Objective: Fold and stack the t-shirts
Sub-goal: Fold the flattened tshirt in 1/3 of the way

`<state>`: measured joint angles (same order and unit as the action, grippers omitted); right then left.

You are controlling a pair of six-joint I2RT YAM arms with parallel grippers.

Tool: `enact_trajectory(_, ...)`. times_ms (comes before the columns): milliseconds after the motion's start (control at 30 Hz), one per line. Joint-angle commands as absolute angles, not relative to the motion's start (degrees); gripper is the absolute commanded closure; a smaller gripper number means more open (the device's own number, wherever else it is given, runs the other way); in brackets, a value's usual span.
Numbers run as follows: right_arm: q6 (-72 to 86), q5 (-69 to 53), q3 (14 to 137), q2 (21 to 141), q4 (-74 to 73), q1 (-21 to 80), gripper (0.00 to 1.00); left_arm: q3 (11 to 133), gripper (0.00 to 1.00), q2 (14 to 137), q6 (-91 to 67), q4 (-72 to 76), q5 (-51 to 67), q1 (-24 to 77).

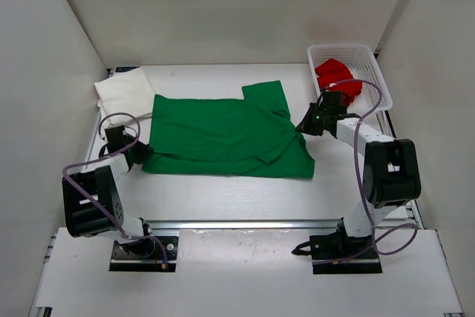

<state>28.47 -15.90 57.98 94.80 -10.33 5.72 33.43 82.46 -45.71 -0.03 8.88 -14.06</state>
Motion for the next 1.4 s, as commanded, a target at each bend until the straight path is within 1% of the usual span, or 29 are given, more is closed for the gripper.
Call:
enact_trajectory(0,28.1,-16.5,61.7,95.5,-6.8,5.1,1.0,34.4,0.99,81.5,-46.7,4.0,8.9,-15.5)
enact_trajectory(100,27.5,-16.4,63.6,96.9,-8.3,5.7,1.0,34.7,0.99,81.6,-46.7,4.3,9.0,-15.7)
enact_trajectory(200,27.9,-16.3,63.9,97.9,-8.0,5.4,1.0,33.2,1.0,81.5,-47.8,8.1,11.0,-15.6)
enact_trajectory(333,28.0,-16.9,62.9,98.3,-7.6,4.6,1.0,33.8,1.0,80.4,-46.6,7.9,8.8,-14.2)
enact_trajectory(433,28.2,-17.1,62.8,98.5,-7.3,4.8,1.0,32.5,0.98,79.5,-47.4,9.9,8.1,-14.7)
enact_trajectory(467,28.4,-17.7,62.9,99.0,-7.2,4.2,1.0,32.7,0.95,79.8,-47.8,10.1,7.7,-14.7)
enact_trajectory(500,28.4,-18.6,63.1,99.2,-6.9,3.9,0.99,32.4,0.88,80.8,-47.4,10.7,8.5,-15.0)
enact_trajectory(533,28.4,-19.1,63.1,99.1,-6.2,4.2,0.97,33.4,0.86,81.4,-47.3,10.5,9.9,-15.1)
enact_trajectory(567,28.9,-19.9,62.6,98.9,-5.9,3.8,0.92,34.4,0.82,83.2,-47.3,9.8,11.1,-15.1)
enact_trajectory(600,29.2,-20.0,62.4,98.6,-5.4,4.0,0.9,34.5,0.77,83.8,-47.2,9.5,12.8,-15.2)
enact_trajectory(667,29.5,-20.1,61.0,97.3,-5.0,3.8,0.82,34.4,0.7,83.2,-47.1,9.7,13.3,-14.9)
enact_trajectory(700,29.7,-19.9,60.4,95.5,-4.7,3.6,0.78,34.4,0.64,81.2,-46.8,9.4,12.2,-14.5)
enact_trajectory(733,30.8,-19.3,58.4,93.2,-4.7,3.6,0.77,34.0,0.62,80.3,-47.1,8.6,10.9,-14.8)
enact_trajectory(767,30.7,-19.0,57.1,89.7,-3.3,3.6,0.73,34.2,0.57,78.2,-46.9,8.3,10.7,-14.7)
enact_trajectory(800,31.7,-18.3,53.6,86.1,-1.4,3.6,0.7,33.9,0.52,76.2,-46.6,7.5,10.0,-15.1)
enact_trajectory(833,32.8,-17.9,49.0,84.2,-0.4,4.0,0.7,33.4,0.5,75.2,-46.5,5.9,9.9,-15.6)
enact_trajectory(867,34.9,-17.4,44.3,80.1,2.3,4.1,0.71,33.1,0.49,73.8,-46.3,5.4,10.4,-16.3)
enact_trajectory(933,36.1,-15.3,37.0,74.2,6.4,5.4,0.79,30.9,0.57,71.0,-46.4,4.1,11.5,-18.2)
enact_trajectory(967,36.8,-14.8,32.9,70.8,6.9,5.7,0.85,28.2,0.6,70.1,-47.0,4.0,12.0,-18.3)
enact_trajectory(1000,37.2,-13.7,31.2,69.2,7.2,6.1,0.96,26.3,0.63,68.2,-47.2,4.3,12.5,-19.2)
enact_trajectory(1033,37.3,-12.4,28.2,66.0,6.9,6.4,1.0,23.6,0.66,65.9,-47.4,4.4,12.5,-19.5)
enact_trajectory(1067,37.2,-11.7,25.5,63.1,6.3,6.7,1.0,20.7,0.66,65.2,-47.4,4.5,12.5,-19.4)
enact_trajectory(1167,37.0,-8.5,20.1,54.2,3.1,5.5,0.99,15.8,0.66,60.5,-47.9,4.8,12.7,-19.3)
enact_trajectory(1200,36.9,-8.1,19.1,51.4,2.3,4.8,0.96,14.0,0.64,60.1,-48.5,5.2,12.6,-19.5)
enact_trajectory(1233,37.1,-7.7,17.9,49.6,1.0,3.9,0.91,13.6,0.63,59.5,-48.8,5.3,12.8,-19.3)
enact_trajectory(1267,36.1,-7.2,16.8,47.6,0.2,3.5,0.87,13.1,0.62,59.4,-49.1,5.7,12.9,-19.2)
enact_trajectory(1367,35.6,-6.0,14.3,43.4,-3.7,4.1,0.73,13.4,0.61,61.0,-48.7,5.2,12.7,-18.4)
